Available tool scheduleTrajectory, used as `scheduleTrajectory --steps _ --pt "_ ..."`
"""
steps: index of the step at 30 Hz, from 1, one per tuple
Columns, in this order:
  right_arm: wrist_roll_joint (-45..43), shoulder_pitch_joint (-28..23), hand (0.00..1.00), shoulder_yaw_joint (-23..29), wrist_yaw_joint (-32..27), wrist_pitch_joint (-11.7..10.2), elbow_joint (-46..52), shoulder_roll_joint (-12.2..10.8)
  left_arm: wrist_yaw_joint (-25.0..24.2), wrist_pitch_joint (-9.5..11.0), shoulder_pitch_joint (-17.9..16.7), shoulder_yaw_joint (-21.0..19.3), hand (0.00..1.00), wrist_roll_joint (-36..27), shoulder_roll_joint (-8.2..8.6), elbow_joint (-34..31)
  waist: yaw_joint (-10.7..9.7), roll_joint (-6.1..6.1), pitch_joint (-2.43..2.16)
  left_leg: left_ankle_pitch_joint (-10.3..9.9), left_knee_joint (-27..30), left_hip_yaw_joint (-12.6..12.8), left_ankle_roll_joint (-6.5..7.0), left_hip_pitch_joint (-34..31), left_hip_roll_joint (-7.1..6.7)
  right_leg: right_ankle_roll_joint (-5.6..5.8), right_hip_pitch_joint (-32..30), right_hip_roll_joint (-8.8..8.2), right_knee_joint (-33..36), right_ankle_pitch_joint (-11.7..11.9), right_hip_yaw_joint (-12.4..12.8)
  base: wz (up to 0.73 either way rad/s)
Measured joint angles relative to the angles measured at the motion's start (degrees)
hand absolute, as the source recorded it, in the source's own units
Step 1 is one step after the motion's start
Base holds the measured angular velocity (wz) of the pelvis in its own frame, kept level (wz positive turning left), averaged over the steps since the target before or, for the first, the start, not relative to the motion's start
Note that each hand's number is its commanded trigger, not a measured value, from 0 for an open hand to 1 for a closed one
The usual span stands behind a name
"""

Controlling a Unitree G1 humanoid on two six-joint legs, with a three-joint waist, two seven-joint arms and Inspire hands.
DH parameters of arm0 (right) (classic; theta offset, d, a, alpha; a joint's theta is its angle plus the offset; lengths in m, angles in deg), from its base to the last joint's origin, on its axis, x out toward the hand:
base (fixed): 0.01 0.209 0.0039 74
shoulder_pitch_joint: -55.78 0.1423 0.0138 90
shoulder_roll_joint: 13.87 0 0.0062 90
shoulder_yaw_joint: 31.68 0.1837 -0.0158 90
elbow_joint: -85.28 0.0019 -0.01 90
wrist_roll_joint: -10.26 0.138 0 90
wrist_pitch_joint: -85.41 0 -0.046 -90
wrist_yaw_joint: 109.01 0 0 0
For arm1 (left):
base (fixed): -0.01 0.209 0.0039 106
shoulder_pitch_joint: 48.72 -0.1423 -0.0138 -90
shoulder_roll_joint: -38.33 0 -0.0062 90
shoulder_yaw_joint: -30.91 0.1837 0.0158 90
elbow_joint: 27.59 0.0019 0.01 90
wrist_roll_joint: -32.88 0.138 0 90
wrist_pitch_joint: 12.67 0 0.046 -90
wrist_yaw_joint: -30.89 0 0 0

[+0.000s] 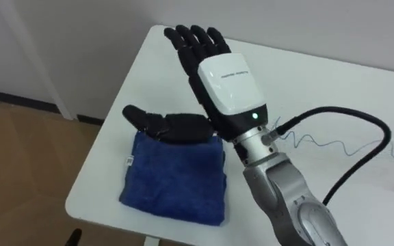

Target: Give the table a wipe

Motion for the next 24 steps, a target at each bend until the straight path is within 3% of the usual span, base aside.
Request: scheduleTrajectory --steps 1,2,3,4,5,8,16,24 --pt "-0.04 -0.68 0.00 -0.56 0.05 -0.14 0.09 0.31 -0.31 0.03 0.27 0.10 0.00 0.35 -0.14 0.64 -1.05 0.11 0.02 0.12 0.05 1.28 -0.79 -0.13 0.17 -0.13 0.34 0.10 0.09 0.61 -0.27 0.18" --pt "0.00 -2.28 0.00 -1.51 0.16 -0.08 0.10 1.13 -0.98 0.06 0.59 0.47 0.00 0.83 -0.23 1.20 -2.13 0.00 0.00 0.26 0.23 6.28 -1.90 -0.74 0.00 -0.24 0.83 -0.38 0.29 0.68 0.29 0.41" --pt "0.20 -3.30 0.00 -2.02 0.69 -0.04 0.10 2.01 -1.60 0.36 1.39 1.47 0.00 0.81 -0.23 1.14 -2.30 -0.10 0.01 0.91 -0.79 10.45 -2.34 -1.71 -0.16 -0.23 1.20 -0.81 -0.02 0.67 3.56 0.42" --pt "0.20 -3.47 0.00 -2.09 1.14 0.02 0.10 2.37 -1.91 0.57 1.97 2.05 0.00 0.81 -0.30 1.07 -2.32 -0.15 0.05 1.69 -2.19 12.24 -1.52 -2.70 -0.27 -0.16 1.19 -0.92 -0.10 0.63 5.03 0.40" --pt "0.43 -3.65 0.00 -2.31 2.53 0.10 0.07 2.57 -2.02 0.97 2.78 2.98 0.00 0.80 -0.77 1.13 -1.89 -0.93 -0.23 3.44 -2.15 15.32 0.18 -2.89 -0.42 0.47 0.99 -1.27 -0.17 0.26 6.06 0.24" --pt "0.41 -3.80 0.00 -2.54 4.66 -1.36 0.12 1.95 -2.12 0.98 3.48 3.59 0.00 0.84 -1.22 2.76 0.14 -1.49 -0.35 3.57 -1.93 15.11 0.22 -1.57 -0.83 0.75 1.48 -0.99 -0.33 0.13 5.13 -0.07" --pt "0.39 -7.35 0.00 -2.67 6.40 -0.50 -5.66 1.34 -2.13 0.29 3.69 3.58 0.00 0.69 -0.46 5.08 -0.22 -0.08 0.56 3.53 -2.01 15.63 0.27 -1.88 -1.50 0.78 1.83 -1.29 -0.27 0.11 4.25 0.00" --pt "-0.22 -8.52 0.00 -2.74 6.66 -1.23 -5.69 1.33 -1.93 0.42 4.06 3.63 0.00 0.84 0.20 5.05 -0.40 0.70 -0.11 3.54 -1.57 15.76 0.21 -3.61 -1.42 0.88 0.26 -1.02 -0.03 0.05 4.37 -0.02"
